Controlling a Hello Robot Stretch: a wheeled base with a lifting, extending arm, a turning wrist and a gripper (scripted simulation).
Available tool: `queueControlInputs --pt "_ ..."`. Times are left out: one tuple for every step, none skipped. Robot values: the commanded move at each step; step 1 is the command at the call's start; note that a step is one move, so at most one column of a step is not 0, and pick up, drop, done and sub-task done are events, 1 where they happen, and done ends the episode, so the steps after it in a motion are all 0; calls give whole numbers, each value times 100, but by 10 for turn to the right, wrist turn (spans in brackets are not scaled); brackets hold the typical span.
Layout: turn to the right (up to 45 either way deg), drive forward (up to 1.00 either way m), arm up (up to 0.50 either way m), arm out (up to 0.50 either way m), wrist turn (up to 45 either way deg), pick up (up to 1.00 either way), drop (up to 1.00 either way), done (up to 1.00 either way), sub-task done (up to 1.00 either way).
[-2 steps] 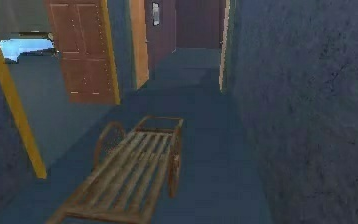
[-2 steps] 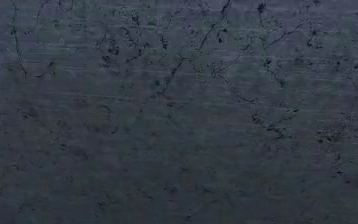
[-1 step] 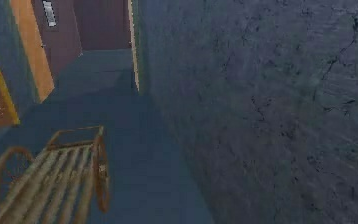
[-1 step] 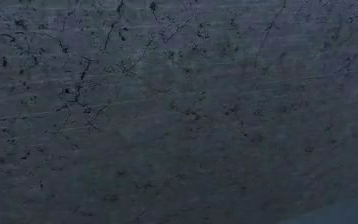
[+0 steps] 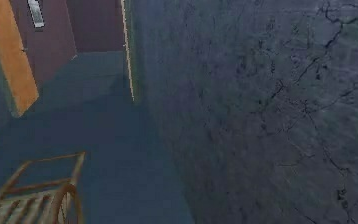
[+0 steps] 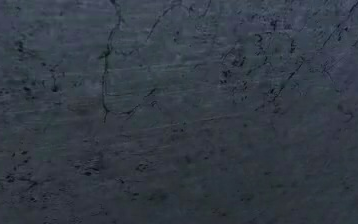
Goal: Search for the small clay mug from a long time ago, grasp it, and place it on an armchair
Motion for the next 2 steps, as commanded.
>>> queueControlInputs --pt "-150 0 0 0 0 0 0 0 0" --pt "0 100 0 0 0 0 0 0 0"
